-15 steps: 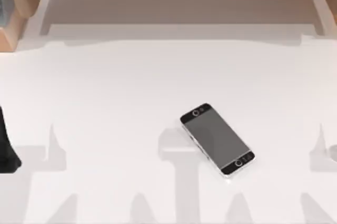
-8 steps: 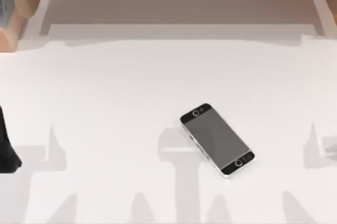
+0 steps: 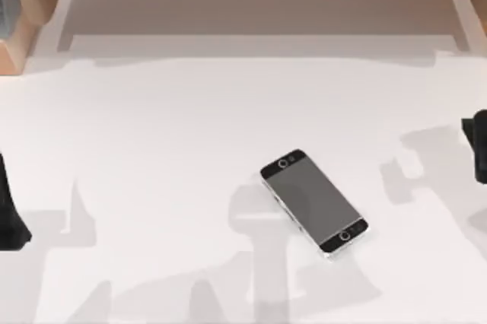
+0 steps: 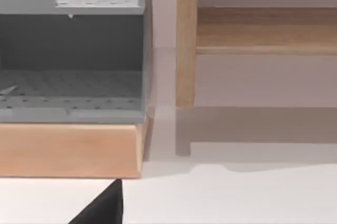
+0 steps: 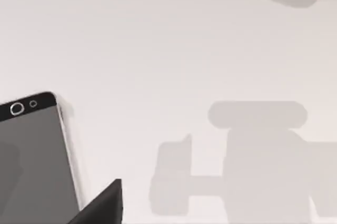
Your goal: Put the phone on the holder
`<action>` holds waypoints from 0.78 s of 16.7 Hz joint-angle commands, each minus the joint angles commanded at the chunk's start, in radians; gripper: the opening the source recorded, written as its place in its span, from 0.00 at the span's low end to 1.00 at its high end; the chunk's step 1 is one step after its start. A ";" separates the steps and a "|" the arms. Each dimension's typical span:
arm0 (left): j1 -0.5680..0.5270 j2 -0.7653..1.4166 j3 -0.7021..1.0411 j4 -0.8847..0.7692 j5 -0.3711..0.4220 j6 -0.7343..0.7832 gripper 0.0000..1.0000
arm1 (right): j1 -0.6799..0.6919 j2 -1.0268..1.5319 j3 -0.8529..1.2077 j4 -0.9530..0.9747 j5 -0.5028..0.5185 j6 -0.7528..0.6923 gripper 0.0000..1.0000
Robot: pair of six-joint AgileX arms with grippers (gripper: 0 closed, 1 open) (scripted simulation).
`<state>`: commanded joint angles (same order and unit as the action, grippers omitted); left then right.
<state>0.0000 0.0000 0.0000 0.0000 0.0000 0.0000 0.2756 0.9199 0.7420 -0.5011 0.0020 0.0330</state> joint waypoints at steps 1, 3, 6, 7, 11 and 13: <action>0.000 0.000 0.000 0.000 0.000 0.000 1.00 | 0.031 0.117 0.081 -0.059 0.001 0.003 1.00; 0.000 0.000 0.000 0.000 0.000 0.000 1.00 | 0.093 0.339 0.239 -0.176 0.002 0.008 1.00; 0.000 0.000 0.000 0.000 0.000 0.000 1.00 | 0.181 0.626 0.464 -0.339 0.003 0.017 1.00; 0.000 0.000 0.000 0.000 0.000 0.000 1.00 | 0.207 0.712 0.534 -0.387 0.003 0.020 1.00; 0.000 0.000 0.000 0.000 0.000 0.000 1.00 | 0.297 1.007 0.777 -0.542 0.001 0.029 1.00; 0.000 0.000 0.000 0.000 0.000 0.000 1.00 | 0.329 1.108 0.865 -0.594 0.001 0.033 1.00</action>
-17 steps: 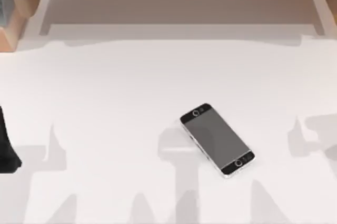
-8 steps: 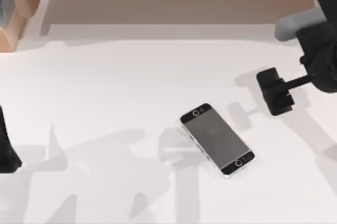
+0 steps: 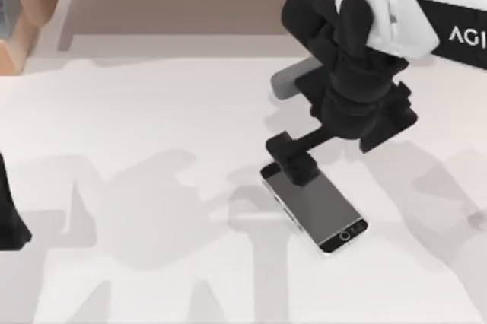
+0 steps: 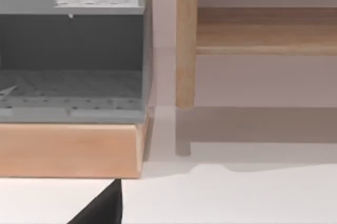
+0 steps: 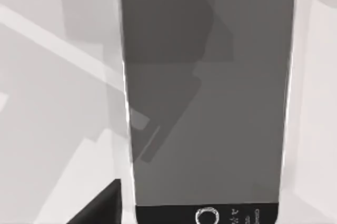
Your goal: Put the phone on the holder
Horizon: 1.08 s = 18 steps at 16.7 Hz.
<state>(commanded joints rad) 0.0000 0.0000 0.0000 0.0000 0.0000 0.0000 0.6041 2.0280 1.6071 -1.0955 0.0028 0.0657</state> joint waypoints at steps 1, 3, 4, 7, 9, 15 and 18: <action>0.000 0.000 0.000 0.000 0.000 0.000 1.00 | 0.012 0.036 0.034 -0.019 0.000 0.001 1.00; 0.000 0.000 0.000 0.000 0.000 0.000 1.00 | 0.027 0.083 0.078 -0.043 0.000 0.003 1.00; 0.000 0.000 0.000 0.000 0.000 0.000 1.00 | 0.030 0.092 0.085 -0.048 0.000 0.003 1.00; 0.000 0.000 0.000 0.000 0.000 0.000 1.00 | 0.030 0.092 0.085 -0.048 0.000 0.003 1.00; 0.000 0.000 0.000 0.000 0.000 0.000 1.00 | 0.026 0.091 0.080 -0.042 -0.001 0.002 1.00; 0.000 0.000 0.000 0.000 0.000 0.000 1.00 | 0.030 0.162 -0.041 0.159 0.000 0.004 1.00; 0.000 0.000 0.000 0.000 0.000 0.000 1.00 | 0.032 0.192 -0.085 0.223 0.000 0.006 1.00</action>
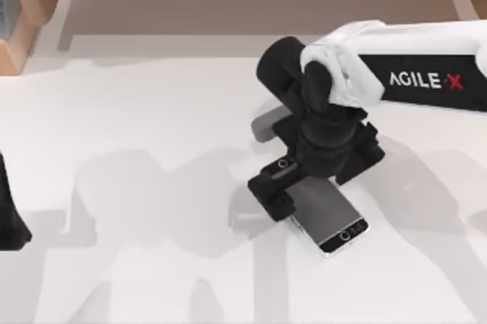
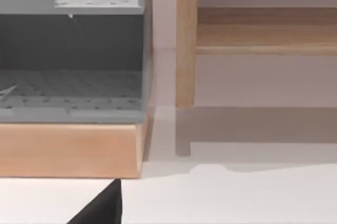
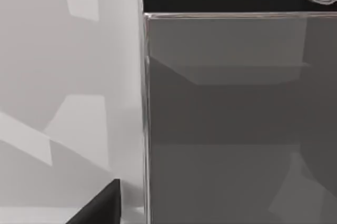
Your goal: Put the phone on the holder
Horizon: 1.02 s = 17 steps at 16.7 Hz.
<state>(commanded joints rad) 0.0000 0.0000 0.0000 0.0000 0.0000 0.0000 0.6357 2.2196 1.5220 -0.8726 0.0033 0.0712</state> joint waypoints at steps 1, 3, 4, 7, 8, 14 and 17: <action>0.000 0.000 0.000 0.000 0.000 0.000 1.00 | 0.000 0.001 -0.001 0.001 0.000 0.000 1.00; 0.000 0.000 0.000 0.000 0.000 0.000 1.00 | 0.000 0.001 -0.001 0.001 0.000 0.000 1.00; 0.000 0.000 0.000 0.000 0.000 0.000 1.00 | 0.000 0.001 -0.001 0.001 0.000 0.000 1.00; 0.000 0.000 0.000 0.000 0.000 0.000 1.00 | 0.000 0.001 -0.001 0.001 0.000 0.000 0.77; 0.000 0.000 0.000 0.000 0.000 0.000 1.00 | 0.000 0.001 -0.001 0.001 0.000 0.000 0.70; 0.000 0.000 0.000 0.000 0.000 0.000 1.00 | 0.000 0.001 -0.001 0.001 0.000 0.000 0.25; 0.000 0.000 0.000 0.000 0.000 0.000 1.00 | 0.000 0.001 -0.001 0.001 0.000 0.000 0.02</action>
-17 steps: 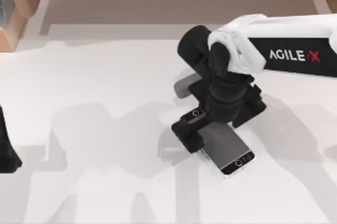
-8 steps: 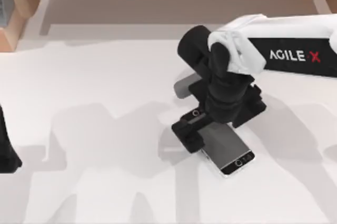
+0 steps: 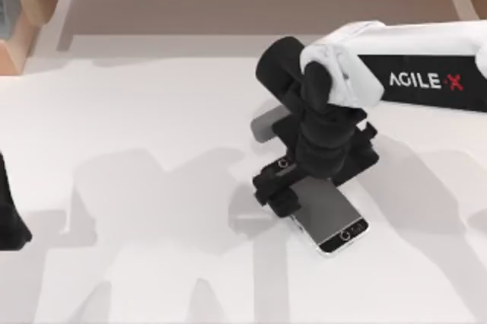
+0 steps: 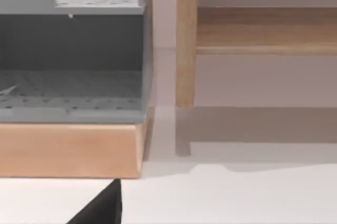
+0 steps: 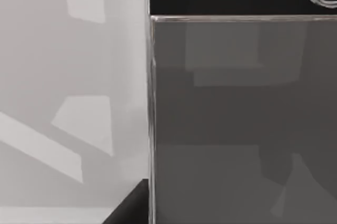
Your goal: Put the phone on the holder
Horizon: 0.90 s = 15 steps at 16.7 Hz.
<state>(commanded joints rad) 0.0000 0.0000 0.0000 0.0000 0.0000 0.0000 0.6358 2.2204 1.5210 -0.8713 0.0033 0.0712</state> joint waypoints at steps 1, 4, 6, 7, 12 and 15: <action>0.000 0.000 0.000 0.000 0.000 0.000 1.00 | 0.000 0.000 0.000 0.000 0.000 0.000 0.00; 0.000 0.000 0.000 0.000 0.000 0.000 1.00 | 0.000 0.000 0.000 0.000 0.000 0.000 0.00; 0.000 0.000 0.000 0.000 0.000 0.000 1.00 | 0.000 0.000 0.000 0.000 0.000 0.000 0.00; 0.000 0.000 0.000 0.000 0.000 0.000 1.00 | 0.000 0.000 0.000 0.000 0.000 0.000 0.00; 0.000 0.000 0.000 0.000 0.000 0.000 1.00 | -0.002 -0.044 0.025 -0.039 0.002 0.000 0.00; 0.000 0.000 0.000 0.000 0.000 0.000 1.00 | -0.003 -0.057 0.042 -0.071 0.002 0.000 0.00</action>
<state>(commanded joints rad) 0.0000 0.0000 0.0000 0.0000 0.0000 0.0000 0.6332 2.1630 1.5628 -0.9424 0.0048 0.0709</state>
